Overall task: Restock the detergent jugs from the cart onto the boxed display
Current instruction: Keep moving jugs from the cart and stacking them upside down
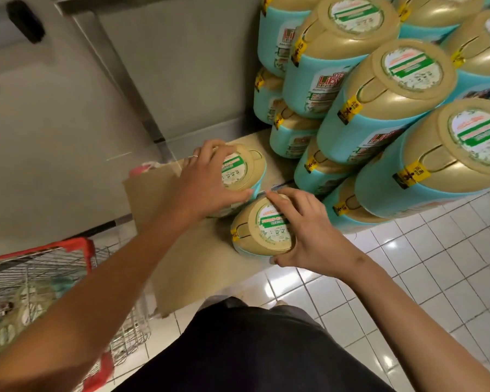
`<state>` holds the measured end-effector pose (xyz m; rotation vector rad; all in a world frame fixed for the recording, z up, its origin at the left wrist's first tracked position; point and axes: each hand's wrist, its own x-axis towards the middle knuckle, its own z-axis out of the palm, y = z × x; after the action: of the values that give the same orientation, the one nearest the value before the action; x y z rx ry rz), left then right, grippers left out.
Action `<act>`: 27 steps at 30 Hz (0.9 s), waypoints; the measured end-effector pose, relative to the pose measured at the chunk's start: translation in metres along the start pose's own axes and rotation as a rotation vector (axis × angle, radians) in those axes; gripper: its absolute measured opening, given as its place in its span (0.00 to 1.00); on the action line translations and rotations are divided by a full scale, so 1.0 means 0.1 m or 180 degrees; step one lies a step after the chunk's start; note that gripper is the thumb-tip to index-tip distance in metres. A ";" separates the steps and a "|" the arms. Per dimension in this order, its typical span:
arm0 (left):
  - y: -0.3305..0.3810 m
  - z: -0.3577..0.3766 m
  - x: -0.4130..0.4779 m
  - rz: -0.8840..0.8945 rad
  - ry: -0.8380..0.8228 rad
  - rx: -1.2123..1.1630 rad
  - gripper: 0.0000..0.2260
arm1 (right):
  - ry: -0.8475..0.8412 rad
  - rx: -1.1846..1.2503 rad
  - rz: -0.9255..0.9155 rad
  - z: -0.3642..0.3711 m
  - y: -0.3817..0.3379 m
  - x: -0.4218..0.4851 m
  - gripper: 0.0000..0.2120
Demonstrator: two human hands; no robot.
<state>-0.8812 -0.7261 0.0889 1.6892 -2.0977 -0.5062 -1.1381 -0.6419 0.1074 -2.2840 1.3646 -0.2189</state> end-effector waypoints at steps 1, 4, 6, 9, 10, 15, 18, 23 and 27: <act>-0.02 -0.01 0.09 0.0028 -0.0025 0.0007 0.44 | 0.0006 0.0040 -0.0008 0.00 -0.01 0.10 0.61; -0.04 -0.08 0.30 -0.0015 -0.0088 -0.0157 0.45 | 0.0051 0.0121 -0.0088 -0.04 -0.02 0.41 0.61; -0.07 -0.14 0.41 -0.0085 -0.0092 -0.0265 0.41 | 0.0129 0.0155 -0.0132 -0.05 -0.06 0.57 0.61; -0.17 -0.17 0.39 -0.0220 0.0010 -0.0410 0.37 | 0.0596 0.0191 -0.0052 -0.01 -0.07 0.58 0.62; -0.23 -0.17 0.31 -0.0376 0.0118 -0.0619 0.36 | 0.0867 0.0321 0.0060 0.04 -0.06 0.52 0.61; -0.56 -0.09 -0.08 -0.0744 -0.0028 -0.1348 0.41 | 0.1735 0.0882 0.1093 0.55 -0.11 0.15 0.59; -0.63 0.04 -0.09 -0.0832 -0.0093 -0.1612 0.47 | 0.1850 0.1428 0.1298 0.86 -0.21 0.22 0.63; -0.63 0.18 0.02 -0.1047 0.0134 -0.2012 0.46 | 0.1830 0.2132 0.1321 0.96 -0.22 0.46 0.65; -0.59 0.16 0.15 -0.1099 0.0062 -0.2447 0.46 | 0.1892 0.2221 0.1241 0.94 -0.16 0.54 0.65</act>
<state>-0.8429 -0.7520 0.0463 1.5401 -1.3100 -1.2048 -1.0646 -0.6531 0.0273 -1.3862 1.6319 -1.1095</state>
